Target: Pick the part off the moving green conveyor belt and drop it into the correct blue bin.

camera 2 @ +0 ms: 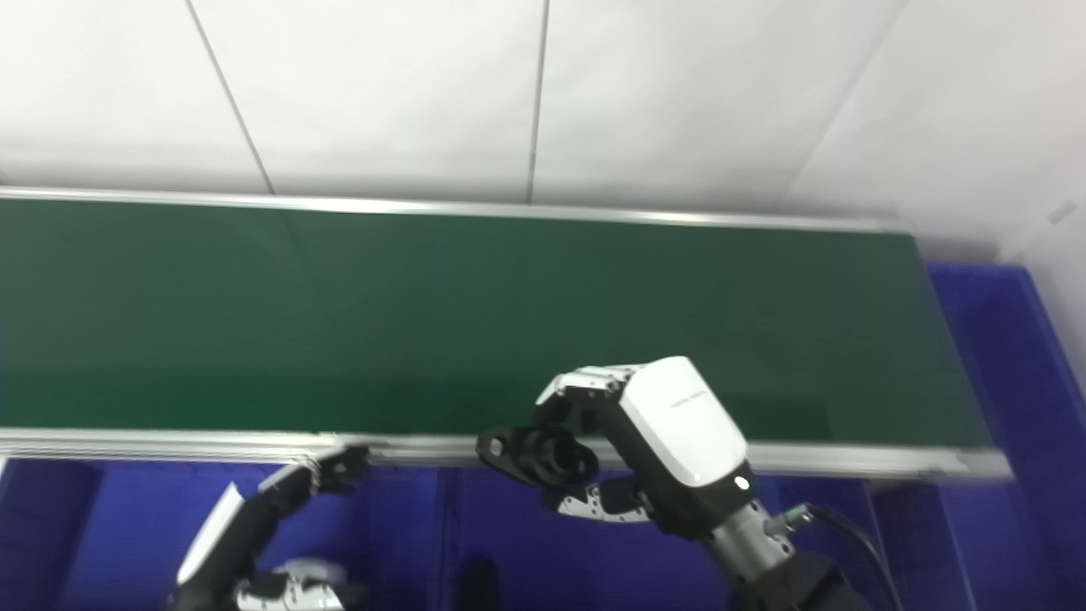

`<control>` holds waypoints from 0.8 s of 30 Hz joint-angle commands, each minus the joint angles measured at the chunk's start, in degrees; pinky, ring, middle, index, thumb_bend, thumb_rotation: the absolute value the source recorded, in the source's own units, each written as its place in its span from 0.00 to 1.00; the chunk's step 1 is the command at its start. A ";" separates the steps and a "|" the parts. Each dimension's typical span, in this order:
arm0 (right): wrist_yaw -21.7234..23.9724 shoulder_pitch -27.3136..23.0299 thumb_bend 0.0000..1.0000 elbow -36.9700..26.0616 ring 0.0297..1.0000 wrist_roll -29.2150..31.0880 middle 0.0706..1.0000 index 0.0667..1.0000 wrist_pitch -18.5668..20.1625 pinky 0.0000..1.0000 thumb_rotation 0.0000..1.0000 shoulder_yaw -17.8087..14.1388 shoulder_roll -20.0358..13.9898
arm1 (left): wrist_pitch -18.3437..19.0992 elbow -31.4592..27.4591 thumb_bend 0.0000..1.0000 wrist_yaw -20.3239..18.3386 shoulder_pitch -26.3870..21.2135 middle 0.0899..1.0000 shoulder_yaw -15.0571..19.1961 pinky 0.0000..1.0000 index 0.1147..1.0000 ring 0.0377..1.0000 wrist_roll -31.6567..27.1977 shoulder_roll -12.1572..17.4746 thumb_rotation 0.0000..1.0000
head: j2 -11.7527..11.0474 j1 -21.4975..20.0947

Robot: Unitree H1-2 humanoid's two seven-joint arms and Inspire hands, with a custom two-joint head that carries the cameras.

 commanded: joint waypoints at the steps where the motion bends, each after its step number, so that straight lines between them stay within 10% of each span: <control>1: -0.98 1.79 0.49 -0.70 0.40 -0.61 0.50 0.49 -2.74 0.28 0.00 0.62 0.58 | -1.94 -2.22 0.73 -2.50 0.25 0.78 1.66 0.68 0.76 0.74 -1.61 0.73 0.23 | 1.06 -1.01; 17: -7.64 4.11 0.49 15.13 0.40 -7.75 0.51 0.48 -2.31 0.28 0.00 4.66 3.44 | -1.94 -3.54 0.75 -11.94 1.37 0.77 9.05 0.64 0.75 0.74 -4.50 -3.19 0.27 | 3.21 -1.03; 24: -2.93 0.62 0.51 20.76 0.37 -10.34 0.40 0.50 2.17 0.22 0.00 5.45 3.29 | -1.94 -3.23 0.76 -14.68 1.91 0.76 11.08 0.61 0.75 0.72 -4.73 -5.22 0.28 | 2.97 -0.88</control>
